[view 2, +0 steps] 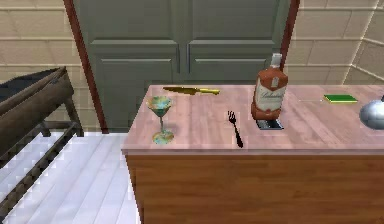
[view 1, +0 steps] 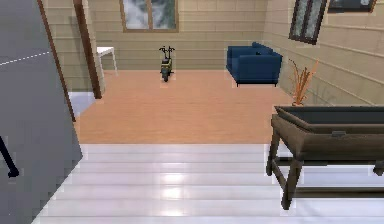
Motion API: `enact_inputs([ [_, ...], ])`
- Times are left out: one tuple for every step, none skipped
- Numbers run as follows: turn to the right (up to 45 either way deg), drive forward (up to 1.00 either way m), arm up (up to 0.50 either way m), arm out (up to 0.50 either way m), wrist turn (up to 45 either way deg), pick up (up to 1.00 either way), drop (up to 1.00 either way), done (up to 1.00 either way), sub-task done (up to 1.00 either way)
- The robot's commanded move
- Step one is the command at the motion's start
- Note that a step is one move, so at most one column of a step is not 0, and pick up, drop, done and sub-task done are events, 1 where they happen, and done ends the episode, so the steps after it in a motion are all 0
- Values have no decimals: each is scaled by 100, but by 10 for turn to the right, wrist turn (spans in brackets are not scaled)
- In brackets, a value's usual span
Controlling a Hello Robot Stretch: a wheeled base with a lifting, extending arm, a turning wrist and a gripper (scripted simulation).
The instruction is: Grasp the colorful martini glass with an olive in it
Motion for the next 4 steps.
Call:
enact_inputs([
  [0,0,50,0,0,0,0,0,0],
  [0,0,38,0,0,0,0,0,0],
  [0,0,0,32,0,0,0,0,0],
  [0,0,0,0,450,0,0,0,0],
])
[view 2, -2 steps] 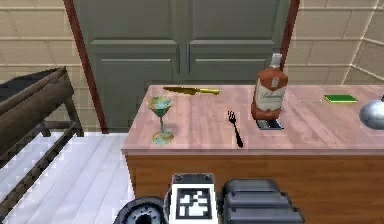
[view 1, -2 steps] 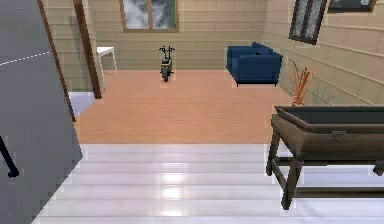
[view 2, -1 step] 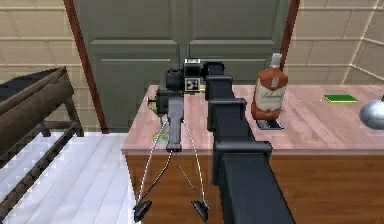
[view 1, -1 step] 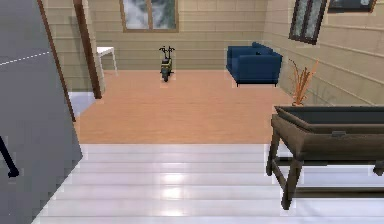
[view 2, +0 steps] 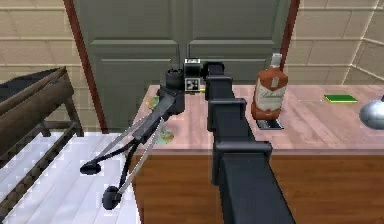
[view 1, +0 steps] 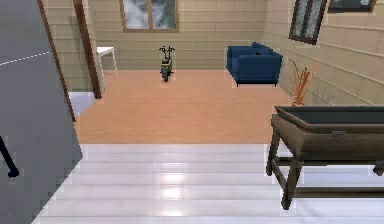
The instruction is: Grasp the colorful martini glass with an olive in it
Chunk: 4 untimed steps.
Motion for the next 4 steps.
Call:
enact_inputs([
  [0,0,0,0,450,0,0,0,0],
  [0,0,0,0,450,0,0,0,0],
  [0,0,0,0,210,0,0,0,0],
  [0,0,0,0,0,100,0,0,0],
])
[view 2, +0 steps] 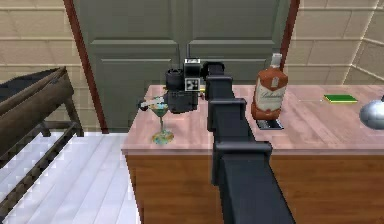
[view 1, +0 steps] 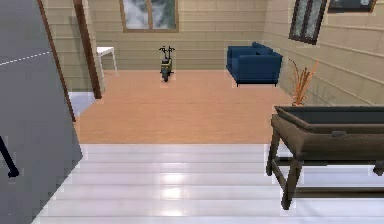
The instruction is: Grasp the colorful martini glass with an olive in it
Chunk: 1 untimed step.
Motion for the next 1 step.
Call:
enact_inputs([
  [0,0,0,0,0,0,0,100,0],
])
